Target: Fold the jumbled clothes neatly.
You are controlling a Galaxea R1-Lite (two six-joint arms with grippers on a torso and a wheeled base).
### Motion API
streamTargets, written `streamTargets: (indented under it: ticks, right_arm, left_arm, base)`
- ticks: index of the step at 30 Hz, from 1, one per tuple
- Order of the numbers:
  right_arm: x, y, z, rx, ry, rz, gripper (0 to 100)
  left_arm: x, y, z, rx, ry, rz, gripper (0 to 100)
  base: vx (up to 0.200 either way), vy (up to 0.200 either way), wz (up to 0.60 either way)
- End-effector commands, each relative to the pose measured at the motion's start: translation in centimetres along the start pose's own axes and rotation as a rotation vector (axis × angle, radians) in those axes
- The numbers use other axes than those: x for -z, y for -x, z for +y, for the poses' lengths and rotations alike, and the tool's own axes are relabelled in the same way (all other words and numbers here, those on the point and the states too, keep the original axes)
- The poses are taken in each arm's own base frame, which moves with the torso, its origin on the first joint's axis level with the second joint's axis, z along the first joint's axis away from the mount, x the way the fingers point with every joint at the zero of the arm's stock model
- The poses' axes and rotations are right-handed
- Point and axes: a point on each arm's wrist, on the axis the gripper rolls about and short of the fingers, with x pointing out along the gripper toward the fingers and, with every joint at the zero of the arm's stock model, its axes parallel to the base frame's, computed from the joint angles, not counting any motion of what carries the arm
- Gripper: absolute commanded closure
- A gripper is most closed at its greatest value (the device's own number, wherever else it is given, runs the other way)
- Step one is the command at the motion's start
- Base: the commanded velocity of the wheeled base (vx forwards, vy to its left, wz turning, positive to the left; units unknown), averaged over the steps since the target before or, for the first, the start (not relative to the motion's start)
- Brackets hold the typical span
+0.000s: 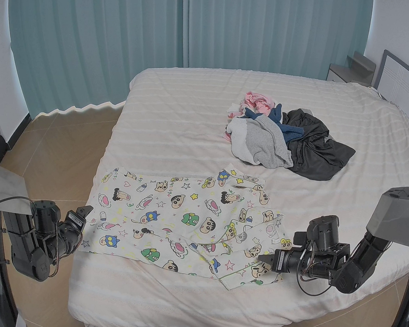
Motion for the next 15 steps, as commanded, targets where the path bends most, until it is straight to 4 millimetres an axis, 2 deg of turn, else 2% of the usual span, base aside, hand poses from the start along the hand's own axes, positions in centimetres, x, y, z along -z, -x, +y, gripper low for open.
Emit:
streamTargets:
  ticks: [1, 9, 15]
  right_arm:
    - [0.1, 0.4, 0.4, -0.009, 0.001, -0.001, 0]
    - [1.0, 0.9, 1.8, -0.045, -0.045, 0.032, 0]
    - [1.1, 0.6, 2.0, -0.051, -0.073, 0.037, 0]
  left_arm:
    - [0.0, 0.0, 0.0, 0.0, 0.001, -0.001, 0]
    - [0.0, 0.0, 0.0, -0.001, -0.004, 0.001, 0]
    - [0.0, 0.0, 0.1, -0.003, -0.01, -0.001, 0]
  base:
    - [0.0, 0.0, 0.0]
    - [0.0, 0.0, 0.0]
    - [0.0, 0.0, 0.0]
